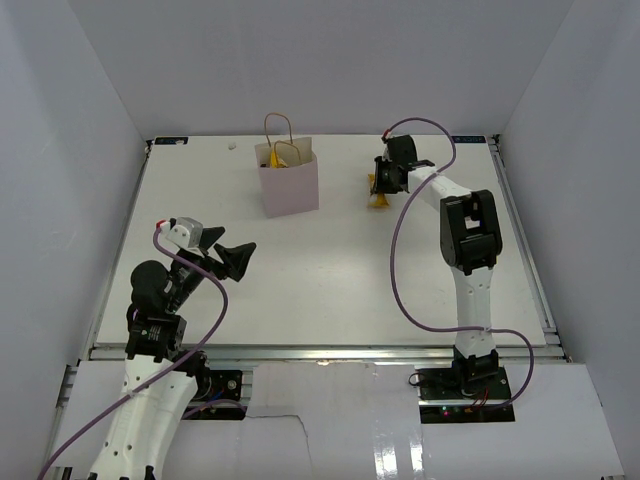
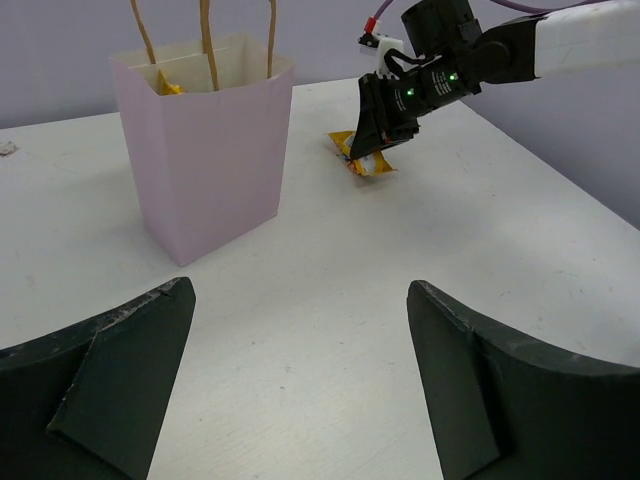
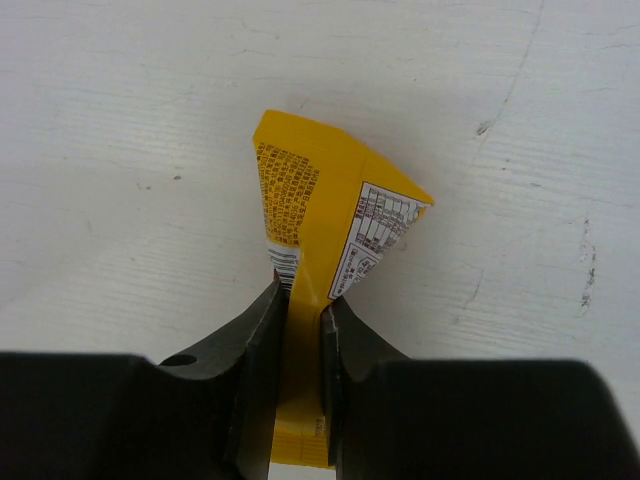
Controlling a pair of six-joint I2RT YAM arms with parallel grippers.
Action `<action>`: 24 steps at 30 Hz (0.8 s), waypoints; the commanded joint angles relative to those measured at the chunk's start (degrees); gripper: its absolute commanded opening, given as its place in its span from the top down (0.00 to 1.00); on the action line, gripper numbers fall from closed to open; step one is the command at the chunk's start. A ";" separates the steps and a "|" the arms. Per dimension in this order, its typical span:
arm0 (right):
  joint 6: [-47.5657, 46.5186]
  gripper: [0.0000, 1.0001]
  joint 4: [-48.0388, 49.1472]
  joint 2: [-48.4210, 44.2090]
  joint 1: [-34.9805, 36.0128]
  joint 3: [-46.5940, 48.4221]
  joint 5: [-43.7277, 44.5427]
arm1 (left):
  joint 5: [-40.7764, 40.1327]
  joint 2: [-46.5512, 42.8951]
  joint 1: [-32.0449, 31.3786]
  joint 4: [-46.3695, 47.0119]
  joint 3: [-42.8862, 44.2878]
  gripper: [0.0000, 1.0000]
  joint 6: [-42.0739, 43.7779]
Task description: Place the snacks into the paper bag
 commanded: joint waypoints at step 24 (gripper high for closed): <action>-65.70 0.76 -3.41 -14.03 18.46 24.27 -16.18 | 0.83 -1.17 -0.22 0.05 -0.06 0.02 1.27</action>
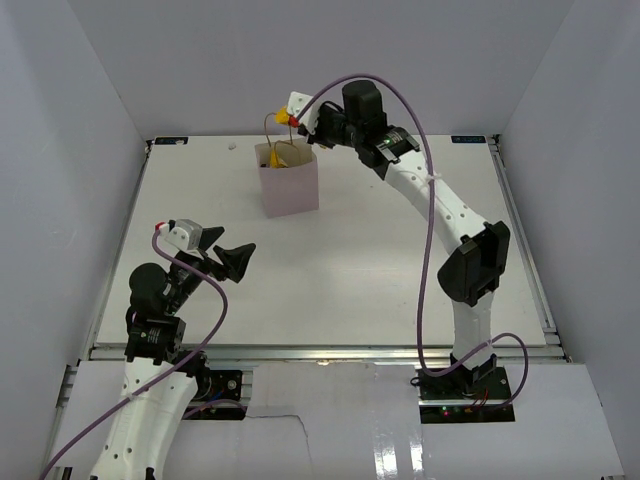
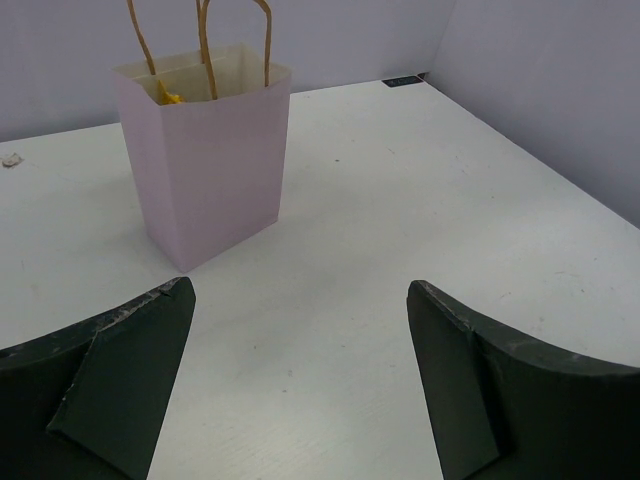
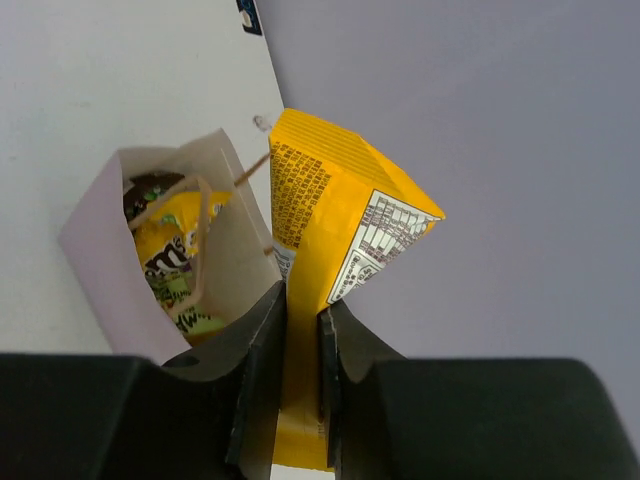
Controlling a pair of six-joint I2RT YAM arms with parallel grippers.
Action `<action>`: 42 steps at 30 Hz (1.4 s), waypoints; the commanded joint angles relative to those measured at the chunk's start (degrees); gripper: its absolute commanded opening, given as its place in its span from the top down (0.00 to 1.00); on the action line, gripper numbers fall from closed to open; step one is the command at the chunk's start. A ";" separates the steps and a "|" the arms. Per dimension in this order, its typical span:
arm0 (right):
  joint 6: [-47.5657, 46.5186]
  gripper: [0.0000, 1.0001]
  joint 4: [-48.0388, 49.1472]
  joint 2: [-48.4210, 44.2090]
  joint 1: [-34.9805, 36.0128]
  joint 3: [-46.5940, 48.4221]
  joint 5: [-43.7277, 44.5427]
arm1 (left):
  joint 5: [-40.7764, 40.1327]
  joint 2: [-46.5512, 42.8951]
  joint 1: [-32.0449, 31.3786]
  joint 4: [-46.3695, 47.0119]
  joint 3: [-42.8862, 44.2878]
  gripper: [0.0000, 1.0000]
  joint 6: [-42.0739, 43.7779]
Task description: Place the snacks into the paper bag
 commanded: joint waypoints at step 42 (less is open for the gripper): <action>33.93 0.10 3.81 -37.10 -19.53 -45.33 -0.18 | 5.27 0.16 -0.57 1.28 -0.50 0.02 0.27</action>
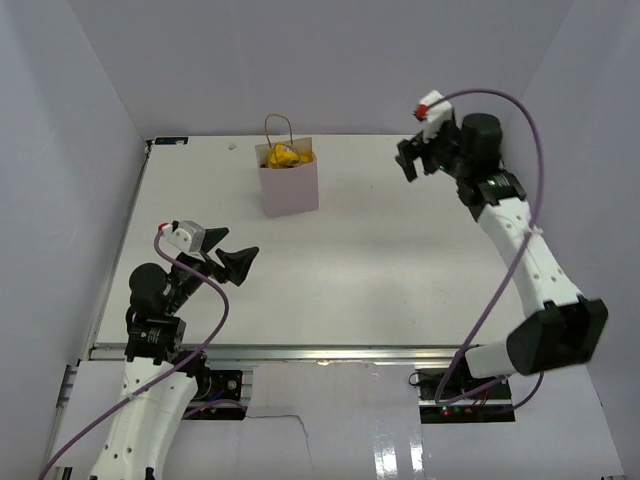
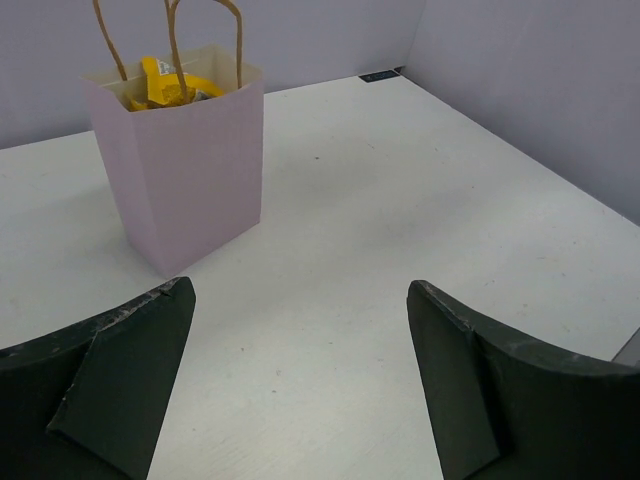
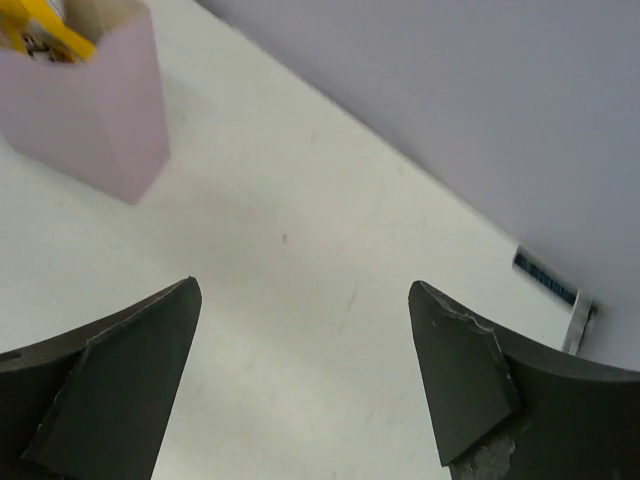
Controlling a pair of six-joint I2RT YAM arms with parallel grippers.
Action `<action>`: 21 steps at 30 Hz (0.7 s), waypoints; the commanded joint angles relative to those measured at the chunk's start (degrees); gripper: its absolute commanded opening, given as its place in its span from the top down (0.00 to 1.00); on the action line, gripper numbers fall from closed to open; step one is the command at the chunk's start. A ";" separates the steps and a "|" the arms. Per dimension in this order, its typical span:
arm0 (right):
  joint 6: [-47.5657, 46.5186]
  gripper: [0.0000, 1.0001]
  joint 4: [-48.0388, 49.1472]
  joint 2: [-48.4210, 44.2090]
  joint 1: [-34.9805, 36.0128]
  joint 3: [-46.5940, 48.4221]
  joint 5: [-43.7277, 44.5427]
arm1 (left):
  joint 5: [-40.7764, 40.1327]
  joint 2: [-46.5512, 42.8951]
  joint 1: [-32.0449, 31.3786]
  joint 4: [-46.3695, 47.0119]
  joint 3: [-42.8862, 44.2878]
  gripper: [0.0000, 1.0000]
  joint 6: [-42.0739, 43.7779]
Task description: Place the snacks into the paper bag
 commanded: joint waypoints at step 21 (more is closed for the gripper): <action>19.96 0.10 1.80 -58.79 -12.41 -56.21 12.79 | -0.73 3.57 -6.04 -0.79 -0.12 0.02 0.47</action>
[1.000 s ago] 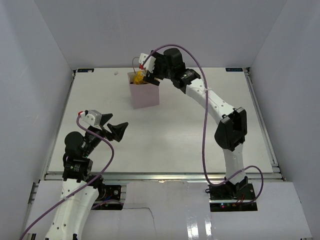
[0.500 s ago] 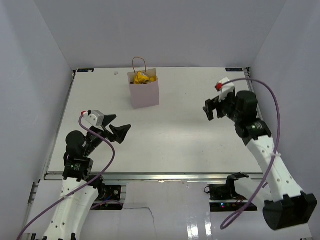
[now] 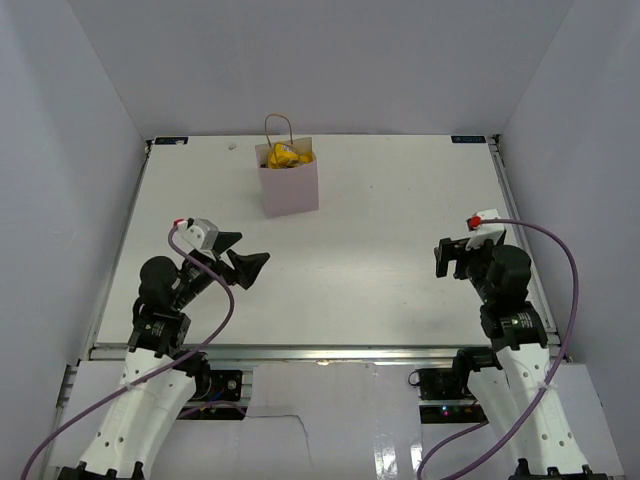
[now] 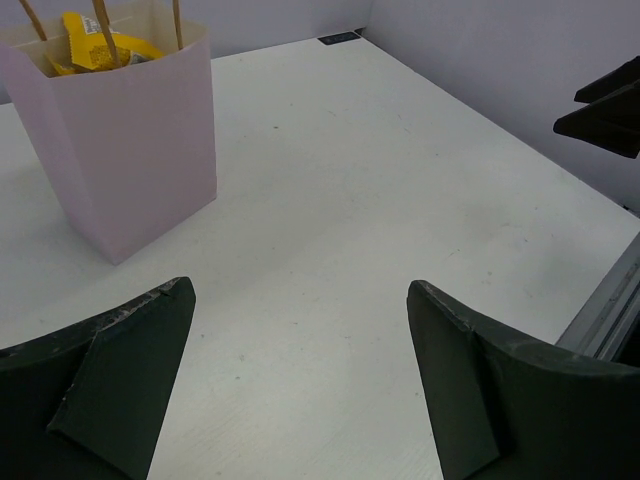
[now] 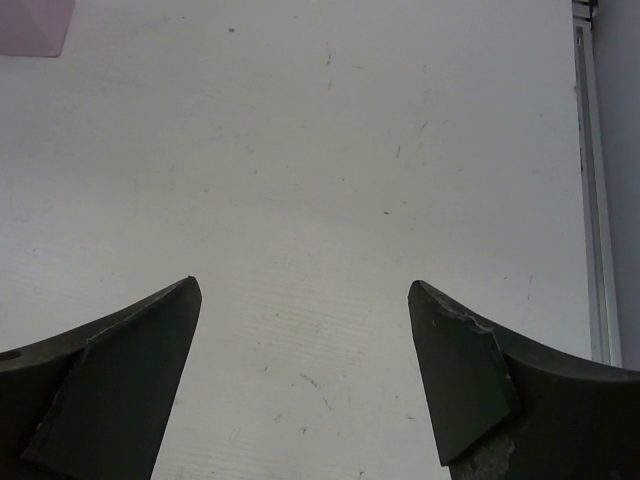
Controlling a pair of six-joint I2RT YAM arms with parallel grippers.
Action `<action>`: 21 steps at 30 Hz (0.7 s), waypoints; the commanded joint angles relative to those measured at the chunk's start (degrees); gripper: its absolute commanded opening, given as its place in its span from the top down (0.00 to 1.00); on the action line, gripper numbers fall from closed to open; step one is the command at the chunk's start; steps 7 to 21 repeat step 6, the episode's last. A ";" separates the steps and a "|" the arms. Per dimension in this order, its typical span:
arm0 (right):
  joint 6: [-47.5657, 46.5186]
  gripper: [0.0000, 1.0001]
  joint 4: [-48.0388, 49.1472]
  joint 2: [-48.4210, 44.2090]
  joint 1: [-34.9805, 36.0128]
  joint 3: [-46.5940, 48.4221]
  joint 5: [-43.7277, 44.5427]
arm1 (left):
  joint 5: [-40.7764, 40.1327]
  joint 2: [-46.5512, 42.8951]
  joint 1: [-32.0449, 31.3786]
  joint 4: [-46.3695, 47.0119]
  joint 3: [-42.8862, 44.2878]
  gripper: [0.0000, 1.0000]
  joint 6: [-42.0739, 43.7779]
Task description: Place the snacks into the paper bag
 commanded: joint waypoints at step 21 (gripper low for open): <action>2.89 0.10 3.40 -3.41 -2.50 -0.90 -2.74 | -2.05 0.16 -1.90 -0.88 -0.04 0.02 0.84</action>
